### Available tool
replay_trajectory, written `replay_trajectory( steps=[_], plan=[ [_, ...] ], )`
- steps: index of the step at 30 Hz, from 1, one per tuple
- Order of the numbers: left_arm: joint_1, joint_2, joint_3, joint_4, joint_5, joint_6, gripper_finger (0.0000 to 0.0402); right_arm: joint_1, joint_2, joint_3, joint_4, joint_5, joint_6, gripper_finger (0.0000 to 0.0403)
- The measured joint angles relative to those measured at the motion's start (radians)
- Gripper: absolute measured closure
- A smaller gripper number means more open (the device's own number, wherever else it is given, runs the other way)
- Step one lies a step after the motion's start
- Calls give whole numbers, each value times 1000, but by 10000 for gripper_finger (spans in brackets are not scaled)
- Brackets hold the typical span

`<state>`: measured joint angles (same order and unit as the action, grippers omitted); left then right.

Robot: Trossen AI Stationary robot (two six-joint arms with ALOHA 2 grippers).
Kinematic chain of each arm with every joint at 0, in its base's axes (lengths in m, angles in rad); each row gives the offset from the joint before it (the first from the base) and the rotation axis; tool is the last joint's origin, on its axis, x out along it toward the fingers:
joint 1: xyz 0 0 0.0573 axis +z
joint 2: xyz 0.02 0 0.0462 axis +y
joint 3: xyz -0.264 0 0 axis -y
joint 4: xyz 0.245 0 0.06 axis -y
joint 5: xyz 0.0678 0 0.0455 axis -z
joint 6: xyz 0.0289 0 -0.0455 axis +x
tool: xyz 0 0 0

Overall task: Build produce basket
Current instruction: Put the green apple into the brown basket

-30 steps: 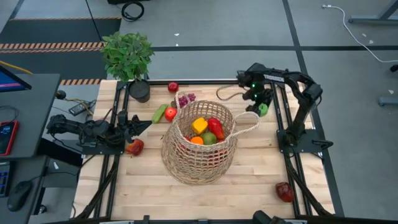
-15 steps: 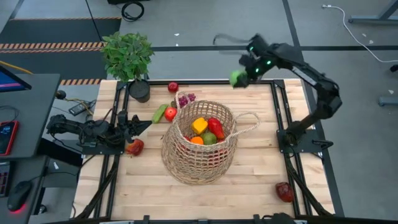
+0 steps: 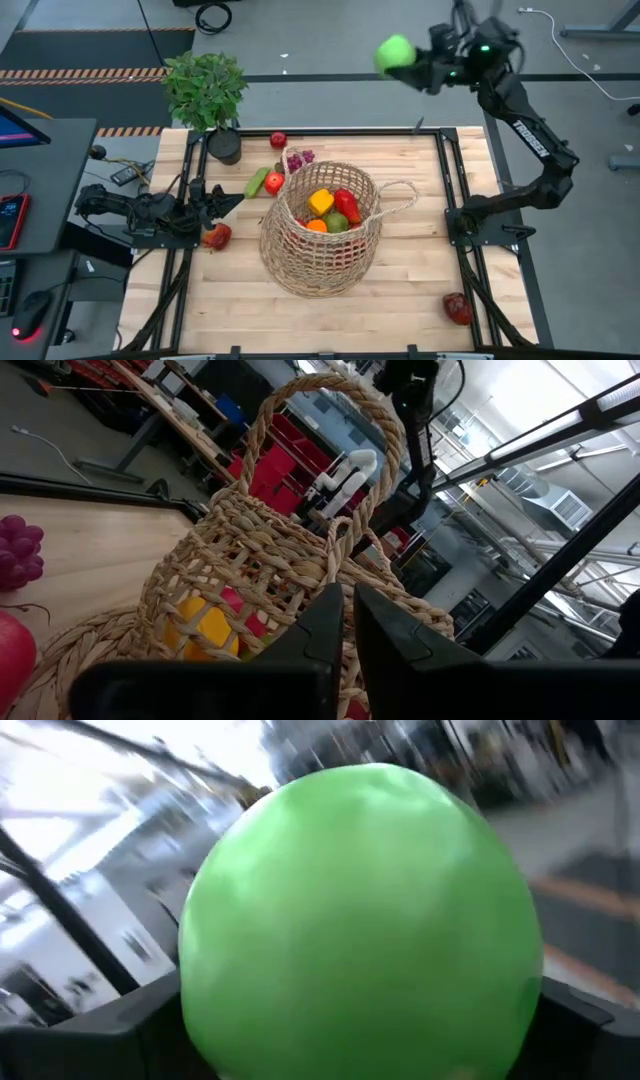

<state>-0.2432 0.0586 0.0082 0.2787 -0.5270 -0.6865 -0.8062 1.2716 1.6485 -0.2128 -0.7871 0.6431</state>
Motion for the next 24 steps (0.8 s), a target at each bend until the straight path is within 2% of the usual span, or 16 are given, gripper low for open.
replay_trajectory(
  steps=[7,13,18,21,24],
  plan=[
    [0,0,0,0,0,0,366,0,-8,0,463,31,233,23],
    [0,0,0,0,0,0,365,0,-8,0,675,87,264,23],
    [0,0,0,0,0,0,368,0,-8,0,714,124,272,23],
    [0,0,0,0,0,0,369,8,-6,0,699,95,281,23],
    [0,0,0,0,0,0,367,64,-8,0,672,67,247,23]
  ],
)
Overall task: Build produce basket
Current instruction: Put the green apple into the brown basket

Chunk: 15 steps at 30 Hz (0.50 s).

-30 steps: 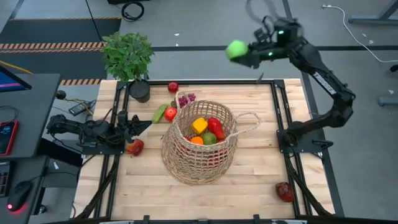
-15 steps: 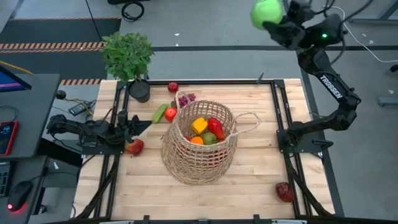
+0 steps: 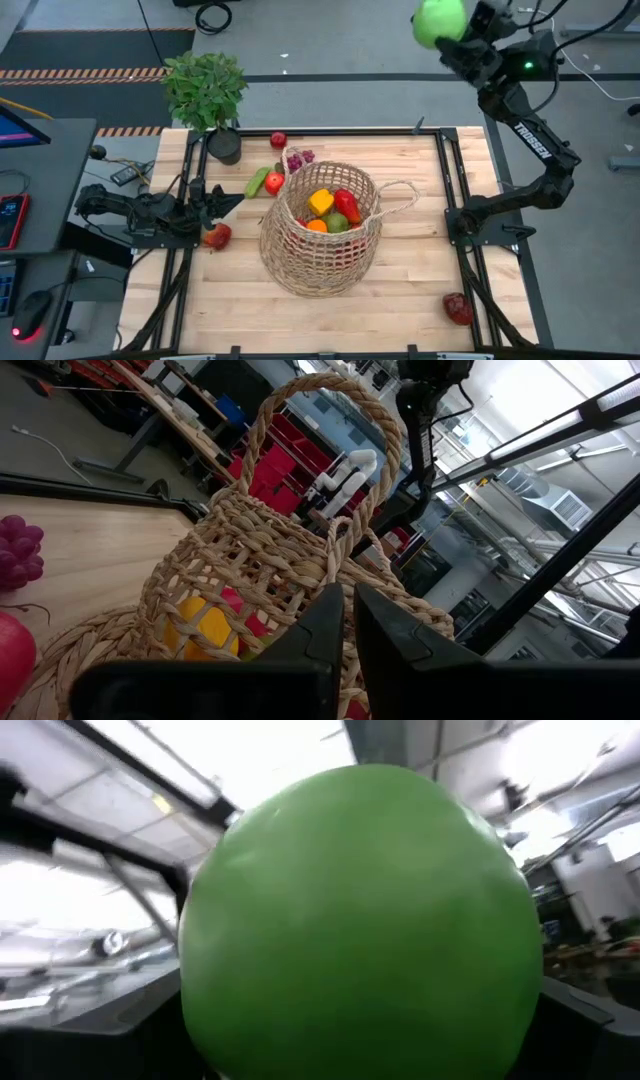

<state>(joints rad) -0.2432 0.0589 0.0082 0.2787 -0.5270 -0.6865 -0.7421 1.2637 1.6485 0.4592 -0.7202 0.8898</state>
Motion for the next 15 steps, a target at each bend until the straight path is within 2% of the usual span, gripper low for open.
replay_trajectory(
  steps=[5,8,15],
  plan=[
    [0,0,0,0,0,0,366,80,0,0,-92,22,-144,27],
    [0,0,0,0,0,0,367,115,0,0,-216,28,-245,27],
    [0,0,0,0,0,0,367,218,16,0,-509,145,-505,28]
  ],
)
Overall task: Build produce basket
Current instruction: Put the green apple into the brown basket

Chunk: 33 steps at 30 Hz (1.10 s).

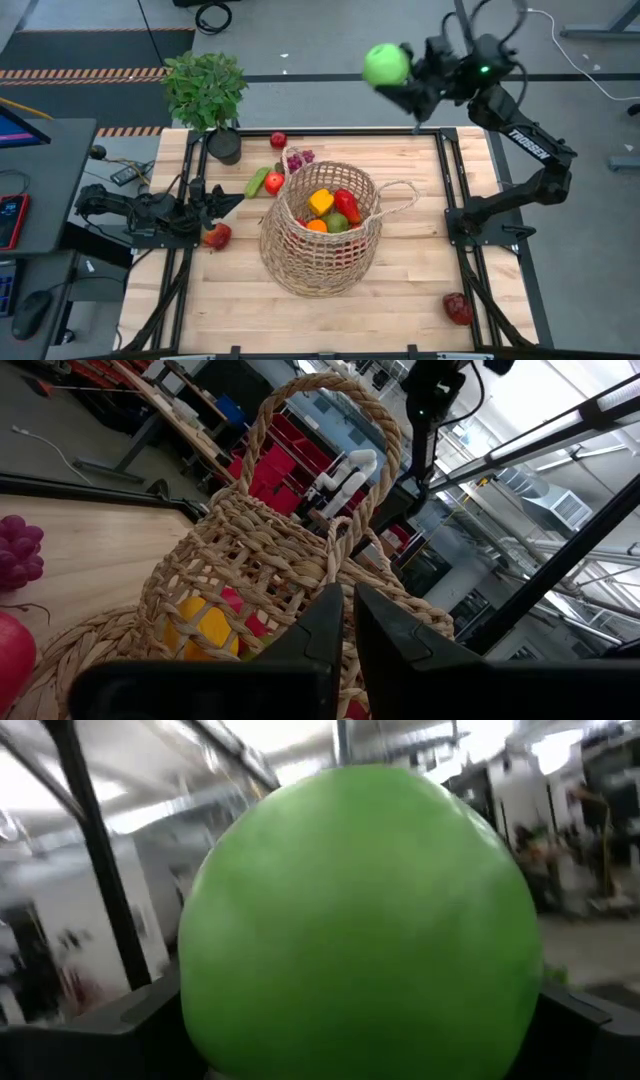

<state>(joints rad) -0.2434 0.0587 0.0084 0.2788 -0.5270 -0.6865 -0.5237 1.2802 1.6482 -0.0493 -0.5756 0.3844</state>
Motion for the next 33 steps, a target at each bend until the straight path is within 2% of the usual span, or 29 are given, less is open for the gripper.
replay_trajectory(
  steps=[9,17,21,28,33],
  plan=[
    [0,0,0,0,0,0,367,133,11,0,-336,204,-292,29],
    [0,0,0,0,0,0,367,267,12,0,-535,418,-439,25],
    [0,0,0,0,0,0,366,348,17,0,-647,564,-507,24],
    [0,0,0,0,0,0,367,501,84,0,-698,788,-652,24],
    [0,0,0,0,0,0,366,550,162,0,-734,825,-687,22]
  ],
)
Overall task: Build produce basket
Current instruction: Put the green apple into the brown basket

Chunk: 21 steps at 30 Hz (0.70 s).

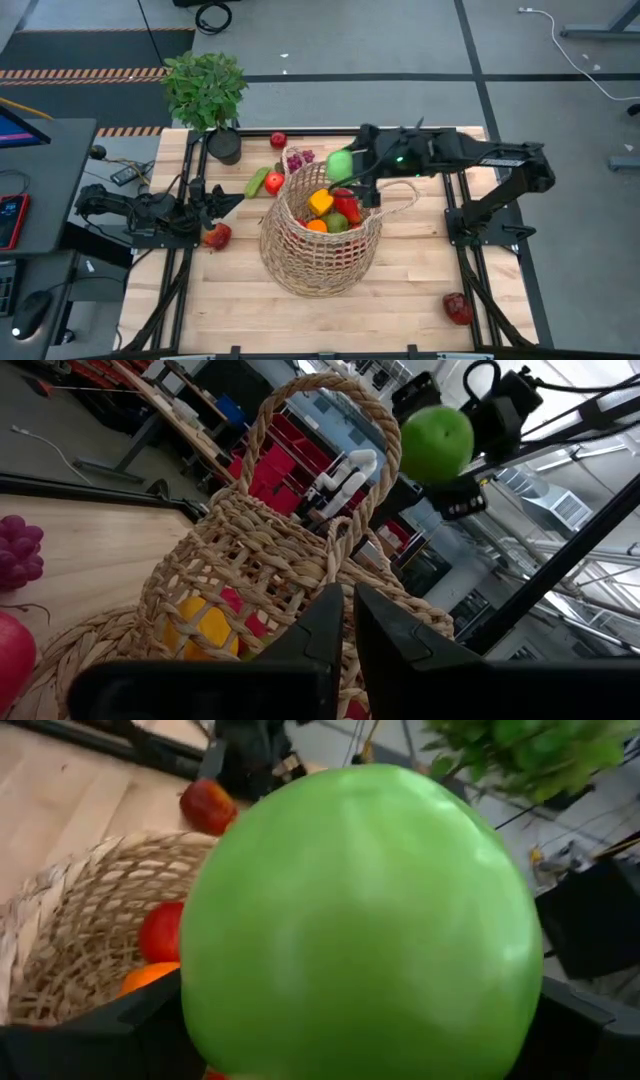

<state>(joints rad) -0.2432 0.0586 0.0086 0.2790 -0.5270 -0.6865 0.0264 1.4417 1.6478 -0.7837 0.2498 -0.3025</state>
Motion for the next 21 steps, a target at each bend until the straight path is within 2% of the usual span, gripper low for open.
replay_trajectory(
  steps=[5,11,21],
  plan=[
    [0,0,0,0,0,0,367,21,83,0,7,-16,57,21],
    [0,0,0,0,0,0,367,35,163,0,6,-92,76,21],
    [0,0,0,0,0,0,367,49,173,0,45,-106,194,21]
  ],
)
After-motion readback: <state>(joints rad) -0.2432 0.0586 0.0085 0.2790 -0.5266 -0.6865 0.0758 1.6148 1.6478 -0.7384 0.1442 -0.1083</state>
